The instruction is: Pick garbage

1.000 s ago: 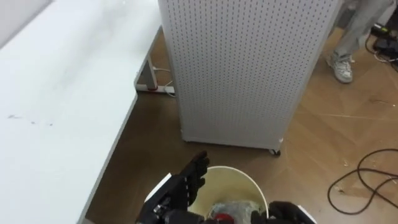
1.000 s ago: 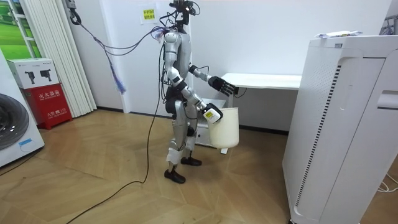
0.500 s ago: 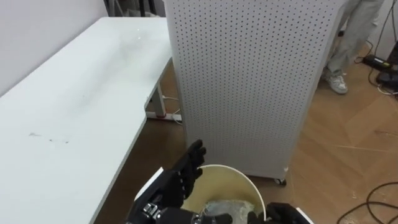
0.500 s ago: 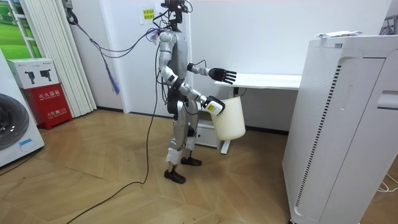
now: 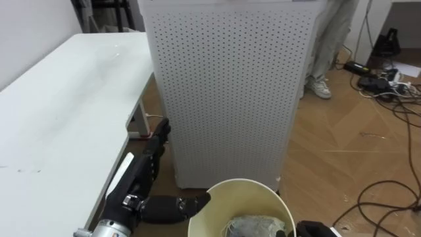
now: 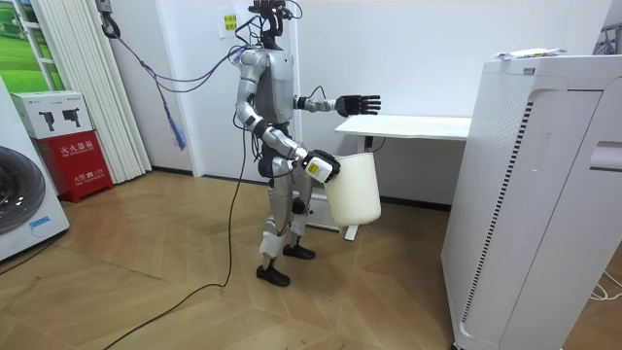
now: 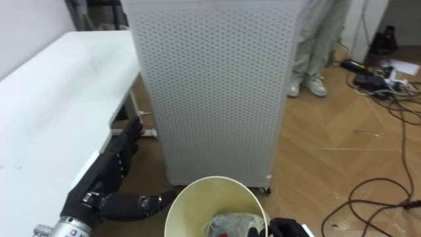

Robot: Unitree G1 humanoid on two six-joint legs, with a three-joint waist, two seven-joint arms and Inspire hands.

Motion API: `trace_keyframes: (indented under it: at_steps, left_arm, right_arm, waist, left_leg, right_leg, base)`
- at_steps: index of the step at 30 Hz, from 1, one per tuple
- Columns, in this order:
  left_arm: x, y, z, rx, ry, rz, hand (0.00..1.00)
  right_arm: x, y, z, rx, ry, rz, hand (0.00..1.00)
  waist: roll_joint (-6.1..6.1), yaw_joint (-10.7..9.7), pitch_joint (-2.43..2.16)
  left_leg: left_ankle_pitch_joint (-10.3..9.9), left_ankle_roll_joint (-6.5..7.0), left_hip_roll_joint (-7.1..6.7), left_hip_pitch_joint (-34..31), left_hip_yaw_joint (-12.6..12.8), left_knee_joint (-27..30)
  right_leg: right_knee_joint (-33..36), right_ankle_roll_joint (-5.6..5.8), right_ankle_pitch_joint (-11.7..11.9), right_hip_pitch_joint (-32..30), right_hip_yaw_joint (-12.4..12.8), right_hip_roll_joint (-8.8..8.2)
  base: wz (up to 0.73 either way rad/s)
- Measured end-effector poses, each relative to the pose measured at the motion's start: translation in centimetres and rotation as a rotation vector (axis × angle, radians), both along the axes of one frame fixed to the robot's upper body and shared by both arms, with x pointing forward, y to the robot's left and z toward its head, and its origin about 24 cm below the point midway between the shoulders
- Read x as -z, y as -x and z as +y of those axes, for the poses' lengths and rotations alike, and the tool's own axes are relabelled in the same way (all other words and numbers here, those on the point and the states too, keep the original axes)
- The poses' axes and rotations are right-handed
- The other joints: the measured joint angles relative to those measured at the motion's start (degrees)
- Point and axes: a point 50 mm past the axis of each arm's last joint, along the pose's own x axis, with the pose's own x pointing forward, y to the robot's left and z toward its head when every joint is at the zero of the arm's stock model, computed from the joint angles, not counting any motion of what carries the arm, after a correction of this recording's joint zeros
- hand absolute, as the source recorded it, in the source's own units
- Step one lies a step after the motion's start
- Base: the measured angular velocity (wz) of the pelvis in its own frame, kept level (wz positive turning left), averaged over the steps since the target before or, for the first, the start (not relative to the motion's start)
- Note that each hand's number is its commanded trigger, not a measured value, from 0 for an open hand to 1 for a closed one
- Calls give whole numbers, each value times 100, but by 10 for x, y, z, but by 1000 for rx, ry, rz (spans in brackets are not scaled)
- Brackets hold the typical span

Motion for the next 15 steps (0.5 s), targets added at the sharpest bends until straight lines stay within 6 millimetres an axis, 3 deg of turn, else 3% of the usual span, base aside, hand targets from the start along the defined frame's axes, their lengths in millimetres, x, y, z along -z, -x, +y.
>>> trace_keyframes:
  at_steps: [4, 6, 8, 10, 13, 15]
  left_arm:
    - [-9, -4, 2, -33, -14, -60, 0]
    - [-13, -5, 8, -97, -13, -95, 0]
    - [-15, -5, 14, -150, -44, -114, 0]
    - [-16, -5, 15, -189, -73, -133, 0]
    - [-24, -6, 14, -210, -79, -181, 0]
    - [-28, -7, 14, -215, -74, -207, 0]
  right_arm:
    - [0, 6, -5, 17, 9, -7, 100]
    - [-1, 5, -6, 17, 20, -11, 100]
    - [-1, 6, -5, 3, 32, -9, 100]
    - [0, 6, -2, -5, 35, -8, 100]
    - [1, 6, 1, -11, 27, -7, 100]
    - [2, 6, 3, -9, 20, -8, 100]
  waist:
    - [34, -13, -15]
    - [73, 82, -24]
    - [103, 169, -27]
    - [127, 189, -18]
    - [117, 254, -13]
    - [77, 277, 13]
  left_leg:
    - [-88, 32, 36, 13, 189, 60]
    - [-174, 45, 105, 14, 458, 96]
    - [-231, 55, 169, 49, 715, 111]
    - [-332, 58, 235, 162, 942, 132]
    - [-383, 74, 209, 215, 1037, 100]
    - [-382, 77, 180, 287, 1043, 43]
  right_leg:
    - [169, 19, 2, -141, 183, 1]
    - [380, 30, 8, -389, 338, 55]
    - [488, 48, 25, -490, 304, 46]
    - [586, 50, 44, -553, 97, 4]
    - [738, 50, 47, -697, 9, -50]
    - [758, 49, 49, -716, 3, -71]
  base:
    - [-37]
    - [-89]
    - [-81]
    - [-75]
    - [-60]
    - [-33]
